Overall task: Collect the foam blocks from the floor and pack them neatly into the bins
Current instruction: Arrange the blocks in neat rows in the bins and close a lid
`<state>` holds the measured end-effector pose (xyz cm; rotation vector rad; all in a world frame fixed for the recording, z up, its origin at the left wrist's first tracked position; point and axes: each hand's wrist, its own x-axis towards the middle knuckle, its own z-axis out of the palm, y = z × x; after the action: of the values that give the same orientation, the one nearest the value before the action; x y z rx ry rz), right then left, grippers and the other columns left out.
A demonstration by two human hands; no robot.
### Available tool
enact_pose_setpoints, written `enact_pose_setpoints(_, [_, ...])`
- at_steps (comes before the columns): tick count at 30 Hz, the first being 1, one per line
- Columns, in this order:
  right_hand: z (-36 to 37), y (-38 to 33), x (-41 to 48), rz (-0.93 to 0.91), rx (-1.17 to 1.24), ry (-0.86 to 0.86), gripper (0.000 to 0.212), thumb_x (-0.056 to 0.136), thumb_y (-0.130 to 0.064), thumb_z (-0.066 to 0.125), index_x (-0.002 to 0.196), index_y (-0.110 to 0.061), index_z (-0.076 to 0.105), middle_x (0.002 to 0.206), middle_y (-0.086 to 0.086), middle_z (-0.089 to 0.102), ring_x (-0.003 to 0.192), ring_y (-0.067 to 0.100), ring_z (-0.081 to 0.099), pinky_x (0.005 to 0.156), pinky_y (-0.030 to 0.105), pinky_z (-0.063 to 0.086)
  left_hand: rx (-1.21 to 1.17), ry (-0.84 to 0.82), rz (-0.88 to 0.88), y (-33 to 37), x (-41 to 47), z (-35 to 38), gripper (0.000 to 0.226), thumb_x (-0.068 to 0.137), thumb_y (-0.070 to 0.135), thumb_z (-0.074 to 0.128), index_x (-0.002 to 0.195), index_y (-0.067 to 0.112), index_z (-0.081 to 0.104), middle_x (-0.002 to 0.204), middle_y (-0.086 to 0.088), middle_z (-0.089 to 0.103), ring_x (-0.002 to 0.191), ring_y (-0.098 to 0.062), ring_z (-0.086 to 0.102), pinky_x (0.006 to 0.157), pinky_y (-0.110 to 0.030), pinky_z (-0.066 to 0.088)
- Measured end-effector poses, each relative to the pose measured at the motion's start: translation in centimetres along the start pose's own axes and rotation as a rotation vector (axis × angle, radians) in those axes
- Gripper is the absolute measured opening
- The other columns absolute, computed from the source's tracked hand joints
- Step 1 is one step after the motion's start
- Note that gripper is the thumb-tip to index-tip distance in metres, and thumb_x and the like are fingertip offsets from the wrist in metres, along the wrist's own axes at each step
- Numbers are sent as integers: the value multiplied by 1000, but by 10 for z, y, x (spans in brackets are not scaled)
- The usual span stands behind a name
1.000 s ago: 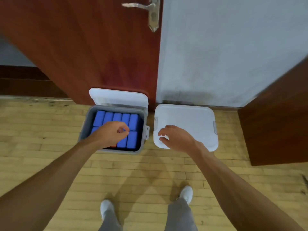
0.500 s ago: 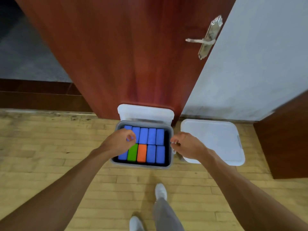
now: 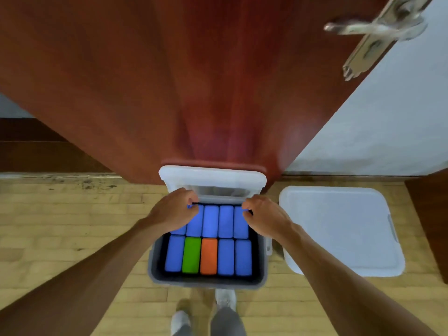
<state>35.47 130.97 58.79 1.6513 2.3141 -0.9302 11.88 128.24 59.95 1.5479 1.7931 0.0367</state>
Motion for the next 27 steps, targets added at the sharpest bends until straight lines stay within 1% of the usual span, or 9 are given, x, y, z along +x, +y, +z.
enact_pose_setpoints(4, [41, 30, 84, 14, -67, -33, 30, 92, -20, 44, 117, -13, 60, 118, 8, 60, 104, 25, 60, 85, 34, 49, -102, 8, -26, -36, 82, 43, 24, 93, 19, 52, 114, 14, 61, 111, -2, 58, 97, -23, 62, 87, -40, 52])
enact_pose_setpoints(6, [62, 41, 126, -5, -88, -23, 30, 93, -19, 44, 118, -11, 58, 115, 8, 59, 104, 25, 59, 85, 36, 50, -93, 14, -2, -56, 122, 67, 29, 93, 18, 51, 119, 11, 59, 118, -5, 55, 100, -25, 62, 87, -41, 51])
enact_pose_setpoints(9, [102, 52, 180, -25, -132, 12, 33, 94, -19, 46, 124, -10, 56, 121, 8, 56, 112, 24, 53, 93, 38, 48, 61, 37, 65, -96, 178, 96, 35, 92, 19, 51, 127, 14, 54, 130, -3, 47, 116, -22, 50, 98, -36, 41])
enact_pose_setpoints(12, [138, 62, 230, -36, -204, 45, 38, 95, -20, 46, 132, -11, 50, 133, 7, 49, 123, 23, 44, 100, 36, 41, 217, 175, 155, -130, 233, 118, 45, 88, 19, 55, 132, 14, 50, 134, -4, 45, 122, -23, 43, 103, -33, 32])
enact_pose_setpoints(16, [169, 69, 283, -33, -243, 139, 55, 94, -22, 50, 145, -11, 34, 148, 7, 33, 135, 25, 32, 108, 39, 35, 299, 292, 204, -153, 288, 134, 58, 87, 26, 58, 141, 14, 40, 144, -6, 36, 133, -26, 32, 112, -34, 20])
enact_pose_setpoints(19, [184, 73, 308, -19, -218, 214, 61, 94, -30, 51, 148, -12, 28, 150, 6, 32, 135, 27, 33, 113, 40, 29, 325, 307, 178, -167, 315, 139, 61, 90, 32, 54, 146, 16, 32, 146, -5, 33, 136, -26, 27, 116, -37, 14])
enact_pose_setpoints(21, [193, 73, 316, 3, -260, 243, 56, 97, -36, 47, 146, -13, 33, 146, 6, 34, 130, 27, 36, 112, 43, 28, 354, 333, 171, -174, 323, 144, 55, 93, 36, 51, 143, 18, 38, 140, -7, 37, 130, -29, 32, 114, -40, 17])
enact_pose_setpoints(24, [208, 69, 307, 22, -376, 273, 37, 101, -35, 38, 132, -18, 50, 130, 8, 41, 116, 29, 40, 97, 47, 34, 375, 400, 236, -186, 311, 161, 33, 92, 34, 56, 122, 21, 61, 114, -13, 49, 103, -34, 47, 100, -45, 32])
enact_pose_setpoints(27, [224, 70, 287, 22, -308, 204, 36, 102, -36, 31, 131, -22, 49, 124, 5, 47, 112, 26, 43, 96, 42, 30, 369, 426, 277, -201, 288, 176, 27, 91, 20, 58, 118, 23, 62, 102, -10, 58, 92, -34, 54, 93, -45, 39])
